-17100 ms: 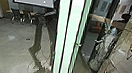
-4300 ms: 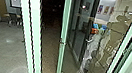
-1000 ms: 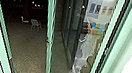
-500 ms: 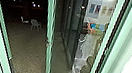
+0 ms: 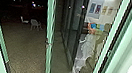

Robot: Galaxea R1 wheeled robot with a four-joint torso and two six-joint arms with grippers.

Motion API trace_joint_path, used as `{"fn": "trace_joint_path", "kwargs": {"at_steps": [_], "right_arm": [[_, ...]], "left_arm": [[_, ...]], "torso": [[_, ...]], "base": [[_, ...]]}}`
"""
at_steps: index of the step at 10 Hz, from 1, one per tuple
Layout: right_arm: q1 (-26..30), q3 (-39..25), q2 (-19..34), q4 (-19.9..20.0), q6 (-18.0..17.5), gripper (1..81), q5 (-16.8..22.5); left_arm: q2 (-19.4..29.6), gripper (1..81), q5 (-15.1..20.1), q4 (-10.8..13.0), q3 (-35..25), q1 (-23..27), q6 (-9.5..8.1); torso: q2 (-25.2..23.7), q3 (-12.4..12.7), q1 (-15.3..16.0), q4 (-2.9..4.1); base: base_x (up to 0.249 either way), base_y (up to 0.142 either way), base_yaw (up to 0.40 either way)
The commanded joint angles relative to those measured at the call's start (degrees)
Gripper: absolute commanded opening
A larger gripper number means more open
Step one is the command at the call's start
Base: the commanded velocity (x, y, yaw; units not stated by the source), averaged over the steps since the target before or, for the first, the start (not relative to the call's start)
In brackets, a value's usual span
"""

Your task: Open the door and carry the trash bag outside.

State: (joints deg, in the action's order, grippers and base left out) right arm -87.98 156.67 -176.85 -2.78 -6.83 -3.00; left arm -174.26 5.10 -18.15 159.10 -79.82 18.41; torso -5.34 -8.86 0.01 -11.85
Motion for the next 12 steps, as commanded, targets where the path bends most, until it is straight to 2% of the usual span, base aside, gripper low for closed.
{"fn": "trace_joint_path", "kwargs": {"at_steps": [1,12], "right_arm": [[2.2,-0.3,-0.5,0.5,0.2,81.1,3.0],[2.2,-0.2,-0.7,0.4,0.2,81.1,3.0]], "left_arm": [[0.1,1.0,3.6,-0.1,0.1,3.7,0.49],[0.1,1.0,3.6,-0.2,0.1,3.6,0.49]], "torso": [[0.0,0.0,0.0,0.0],[0.0,0.0,0.0,0.0]], "base": [[0.068,0.0,0.0],[0.069,0.0,0.0]]}}
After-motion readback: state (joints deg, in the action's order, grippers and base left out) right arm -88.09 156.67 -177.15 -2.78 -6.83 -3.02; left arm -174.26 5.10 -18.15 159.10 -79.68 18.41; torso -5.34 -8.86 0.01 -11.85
